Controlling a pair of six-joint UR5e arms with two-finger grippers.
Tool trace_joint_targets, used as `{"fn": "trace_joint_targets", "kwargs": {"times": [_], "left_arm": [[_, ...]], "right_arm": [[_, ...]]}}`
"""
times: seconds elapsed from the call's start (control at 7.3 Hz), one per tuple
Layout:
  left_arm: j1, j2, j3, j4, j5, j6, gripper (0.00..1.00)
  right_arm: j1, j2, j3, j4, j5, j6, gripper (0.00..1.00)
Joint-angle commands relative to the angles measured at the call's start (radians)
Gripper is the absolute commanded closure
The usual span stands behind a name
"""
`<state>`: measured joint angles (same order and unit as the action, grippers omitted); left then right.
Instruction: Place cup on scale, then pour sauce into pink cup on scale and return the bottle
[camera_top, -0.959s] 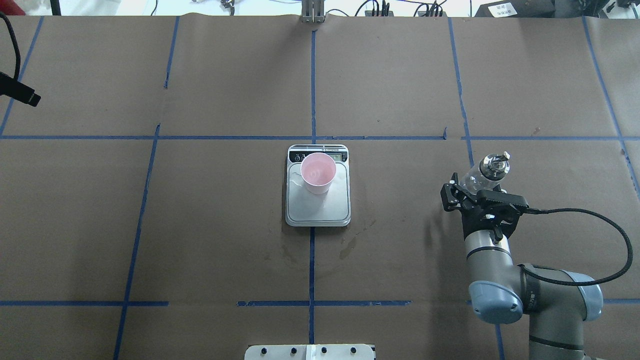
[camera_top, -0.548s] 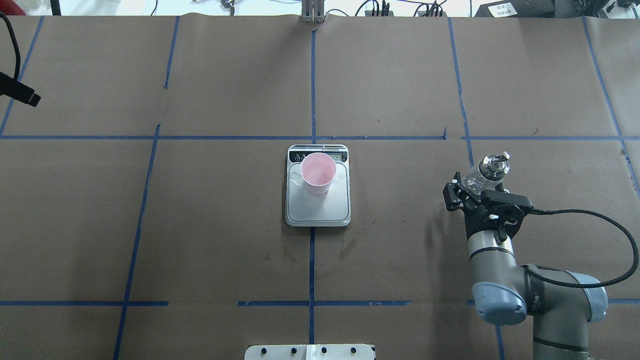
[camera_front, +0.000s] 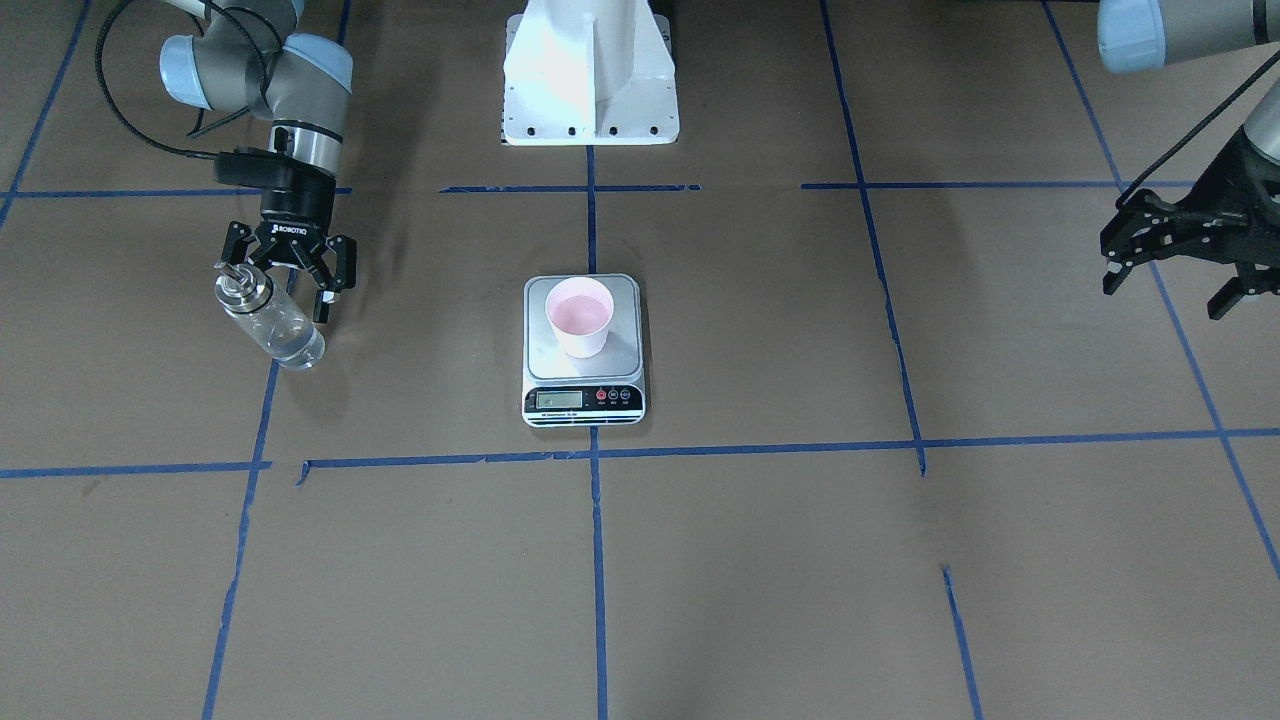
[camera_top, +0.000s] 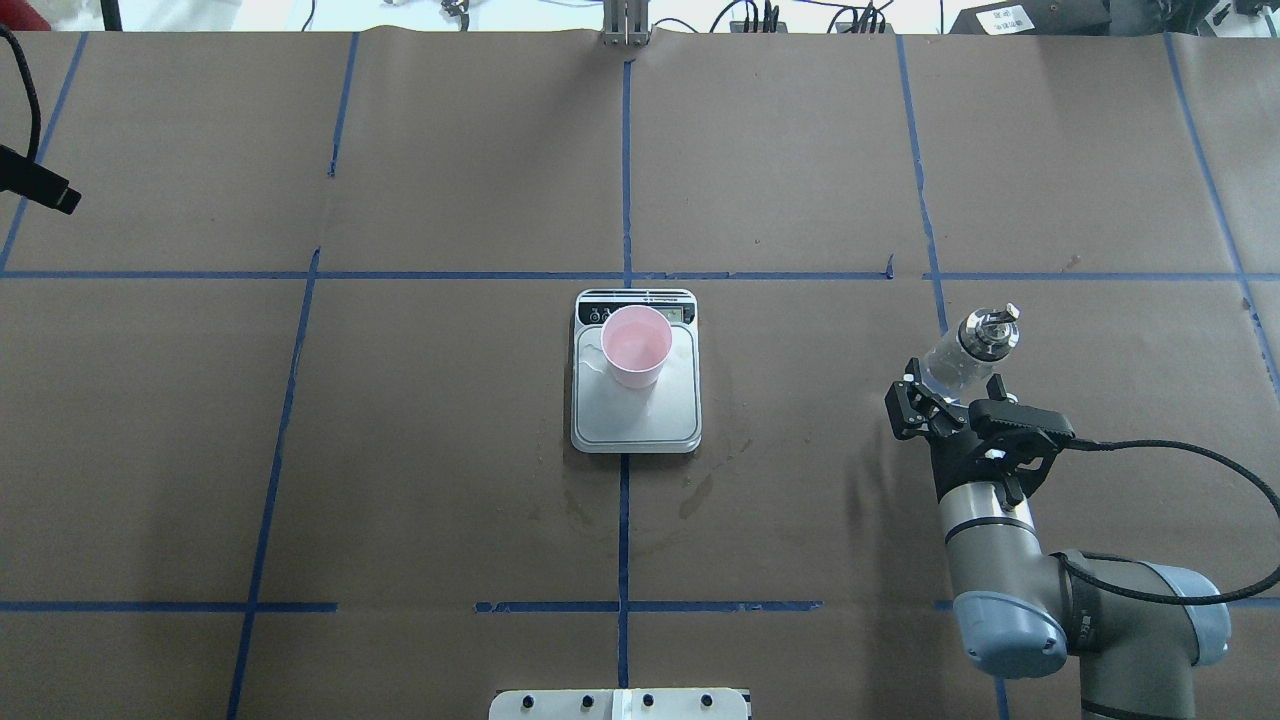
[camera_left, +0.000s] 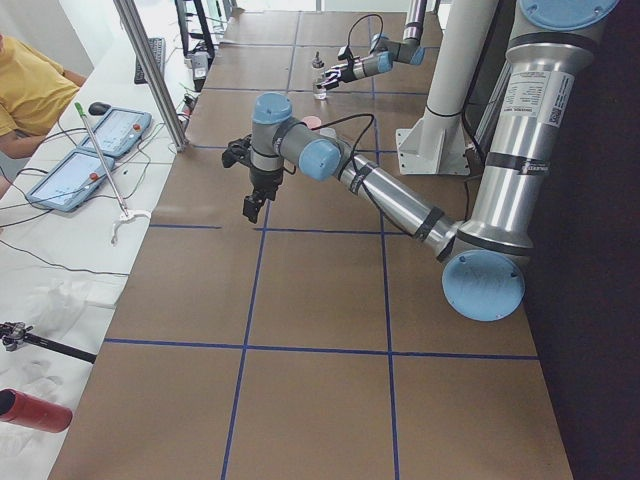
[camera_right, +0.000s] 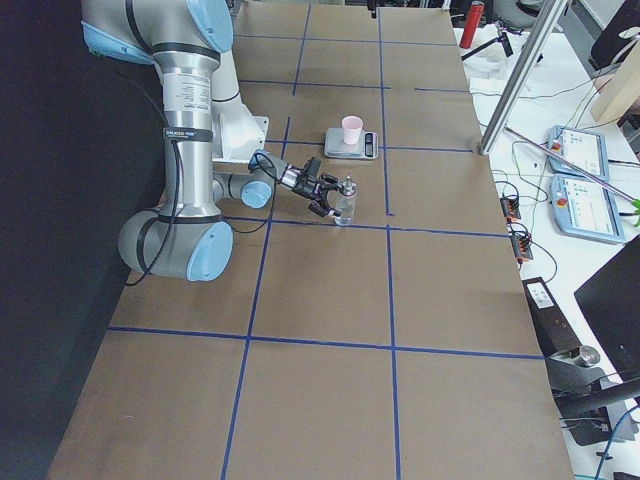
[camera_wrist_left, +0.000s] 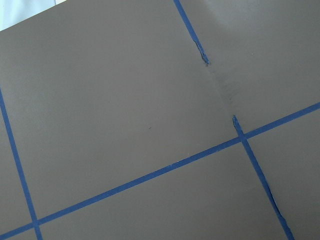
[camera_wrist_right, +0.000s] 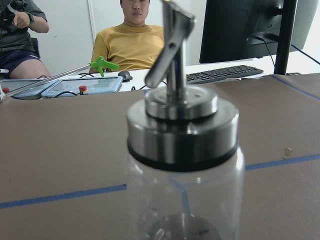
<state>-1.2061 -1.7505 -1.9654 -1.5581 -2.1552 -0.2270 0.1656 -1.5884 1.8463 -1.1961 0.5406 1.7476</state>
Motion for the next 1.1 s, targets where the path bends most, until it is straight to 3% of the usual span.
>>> {"fn": "trace_joint_targets", "kwargs": {"times": [0.0, 0.55, 0.82, 0.96], "left_arm": [[-0.001, 0.000, -0.001, 0.001, 0.000, 0.000, 0.00], [0.000, 0.020, -0.009, 0.000, -0.002, 0.002, 0.00], [0.000, 0.020, -0.009, 0.000, -0.003, 0.000, 0.00], [0.002, 0.020, -0.007, 0.000, -0.003, 0.000, 0.00]], "right_arm": [[-0.046, -0.056, 0.057, 0.000, -0.011, 0.003, 0.00], [-0.146, -0.241, 0.151, 0.030, 0.028, 0.003, 0.00], [-0.147, -0.410, 0.145, 0.343, 0.117, -0.022, 0.00], [-0.146, -0.438, 0.140, 0.389, 0.130, -0.046, 0.00]]}}
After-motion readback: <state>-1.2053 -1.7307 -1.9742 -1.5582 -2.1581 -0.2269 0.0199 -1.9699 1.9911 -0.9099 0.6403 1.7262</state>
